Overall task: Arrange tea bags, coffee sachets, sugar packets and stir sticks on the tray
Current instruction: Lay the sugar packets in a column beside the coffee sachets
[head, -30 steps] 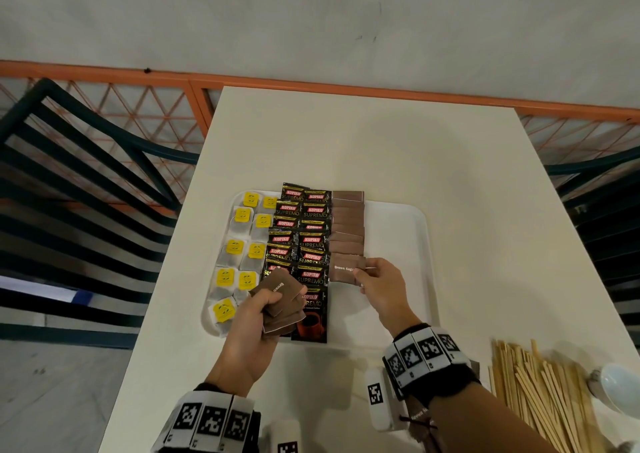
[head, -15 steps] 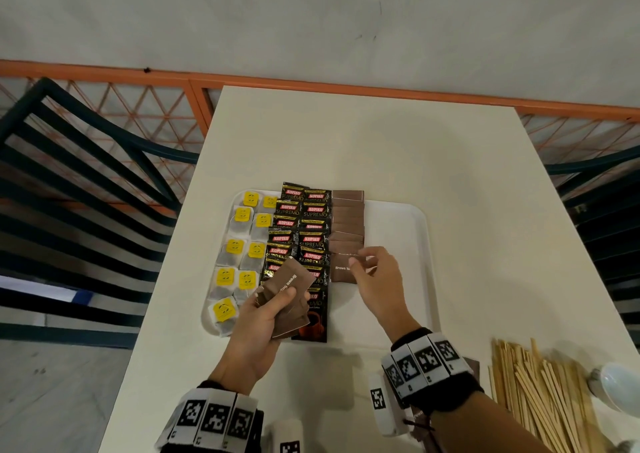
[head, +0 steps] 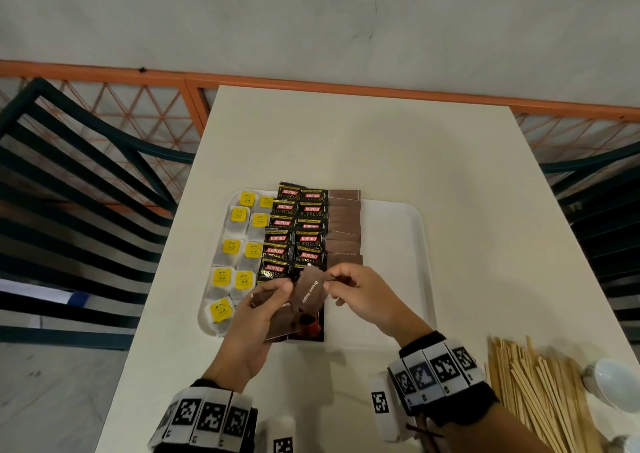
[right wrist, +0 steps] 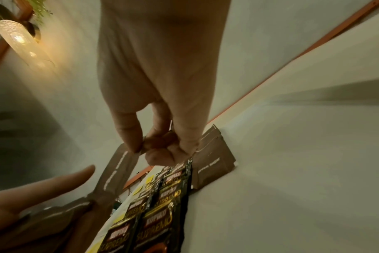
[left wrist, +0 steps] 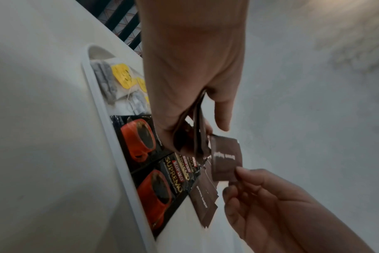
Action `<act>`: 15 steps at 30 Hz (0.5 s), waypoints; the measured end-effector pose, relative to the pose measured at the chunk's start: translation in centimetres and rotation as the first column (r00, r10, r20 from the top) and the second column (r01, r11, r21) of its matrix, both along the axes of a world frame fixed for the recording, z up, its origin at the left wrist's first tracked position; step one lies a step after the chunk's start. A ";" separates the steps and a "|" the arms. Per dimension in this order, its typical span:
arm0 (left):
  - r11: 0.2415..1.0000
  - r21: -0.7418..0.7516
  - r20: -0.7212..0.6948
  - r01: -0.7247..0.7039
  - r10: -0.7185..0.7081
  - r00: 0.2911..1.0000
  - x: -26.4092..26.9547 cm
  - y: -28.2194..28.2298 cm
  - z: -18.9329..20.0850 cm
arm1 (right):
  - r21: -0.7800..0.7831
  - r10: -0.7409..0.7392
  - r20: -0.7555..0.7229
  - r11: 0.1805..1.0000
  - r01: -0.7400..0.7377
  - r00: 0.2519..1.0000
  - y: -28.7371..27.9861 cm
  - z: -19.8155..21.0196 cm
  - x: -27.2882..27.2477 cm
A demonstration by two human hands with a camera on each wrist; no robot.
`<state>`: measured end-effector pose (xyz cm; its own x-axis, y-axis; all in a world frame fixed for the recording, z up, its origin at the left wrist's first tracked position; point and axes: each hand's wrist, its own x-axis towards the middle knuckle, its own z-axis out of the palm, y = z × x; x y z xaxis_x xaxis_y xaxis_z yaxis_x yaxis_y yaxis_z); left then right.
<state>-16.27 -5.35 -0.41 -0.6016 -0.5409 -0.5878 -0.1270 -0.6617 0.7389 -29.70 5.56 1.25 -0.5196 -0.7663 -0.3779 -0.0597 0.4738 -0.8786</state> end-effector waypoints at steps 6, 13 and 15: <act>0.975 -0.073 0.024 0.208 -0.207 0.978 -0.1 0.4 0.3 | 0.082 0.131 -0.171 0.990 -0.118 0.976 -0.2 0.9 -0.2; 0.995 -0.002 -0.022 0.099 -0.099 0.995 -0.3 0.8 0.5 | 0.068 0.114 0.039 0.991 -0.116 0.993 0.0 -0.1 1.0; 0.995 0.001 -0.017 0.097 -0.097 0.995 -0.2 0.9 0.5 | 0.044 0.114 0.079 0.992 -0.118 0.990 0.1 -0.6 1.6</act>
